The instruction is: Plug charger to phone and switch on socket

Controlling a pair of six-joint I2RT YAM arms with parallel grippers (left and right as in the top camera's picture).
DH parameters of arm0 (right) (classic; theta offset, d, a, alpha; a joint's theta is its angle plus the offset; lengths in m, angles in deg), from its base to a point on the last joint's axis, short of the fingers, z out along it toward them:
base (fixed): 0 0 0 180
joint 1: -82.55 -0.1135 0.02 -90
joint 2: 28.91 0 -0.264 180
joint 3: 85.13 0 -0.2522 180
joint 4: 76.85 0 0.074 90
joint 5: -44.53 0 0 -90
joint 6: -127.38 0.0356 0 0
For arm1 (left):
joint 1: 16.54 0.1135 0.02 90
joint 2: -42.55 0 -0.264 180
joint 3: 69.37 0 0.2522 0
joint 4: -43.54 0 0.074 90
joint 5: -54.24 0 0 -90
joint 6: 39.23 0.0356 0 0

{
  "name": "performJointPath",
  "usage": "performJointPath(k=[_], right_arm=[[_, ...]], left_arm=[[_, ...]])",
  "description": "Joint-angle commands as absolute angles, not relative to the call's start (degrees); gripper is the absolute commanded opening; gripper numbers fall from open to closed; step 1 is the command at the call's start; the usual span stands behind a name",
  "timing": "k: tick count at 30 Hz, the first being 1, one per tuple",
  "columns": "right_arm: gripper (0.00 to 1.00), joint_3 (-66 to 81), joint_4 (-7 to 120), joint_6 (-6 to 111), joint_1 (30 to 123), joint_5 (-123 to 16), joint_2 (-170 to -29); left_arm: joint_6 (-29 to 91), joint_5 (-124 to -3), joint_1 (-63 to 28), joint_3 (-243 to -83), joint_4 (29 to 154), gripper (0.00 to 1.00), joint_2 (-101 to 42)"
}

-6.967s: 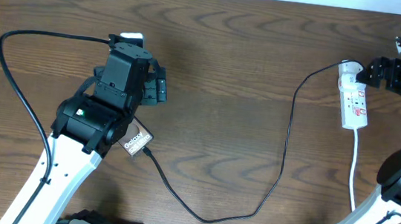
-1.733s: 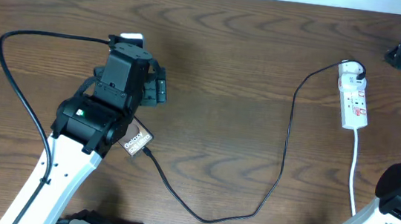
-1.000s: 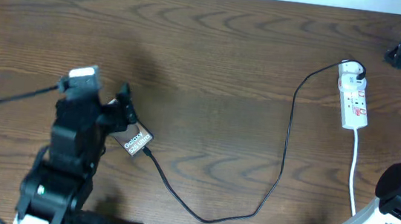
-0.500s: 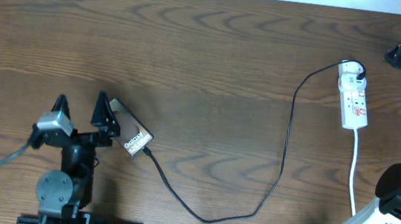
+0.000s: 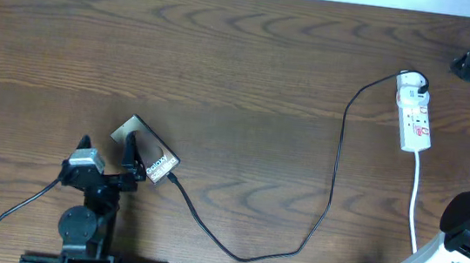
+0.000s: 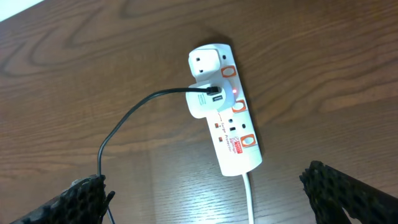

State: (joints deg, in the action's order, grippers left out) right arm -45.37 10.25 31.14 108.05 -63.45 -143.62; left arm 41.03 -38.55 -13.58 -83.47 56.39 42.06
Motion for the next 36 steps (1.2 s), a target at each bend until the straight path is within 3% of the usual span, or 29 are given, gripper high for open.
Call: performJointPath(k=[1,36], right_arm=[[0.99,-45.5,10.1,31.8,108.0,-63.4,-144.1],[0.99,-45.5,10.1,31.8,108.0,-63.4,-144.1]], left_arm=[[43.4,-40.0,-13.1,-83.4,61.3,0.89,42.5],[43.7,-39.2,-13.1,-83.4,61.2,0.90,42.3]])
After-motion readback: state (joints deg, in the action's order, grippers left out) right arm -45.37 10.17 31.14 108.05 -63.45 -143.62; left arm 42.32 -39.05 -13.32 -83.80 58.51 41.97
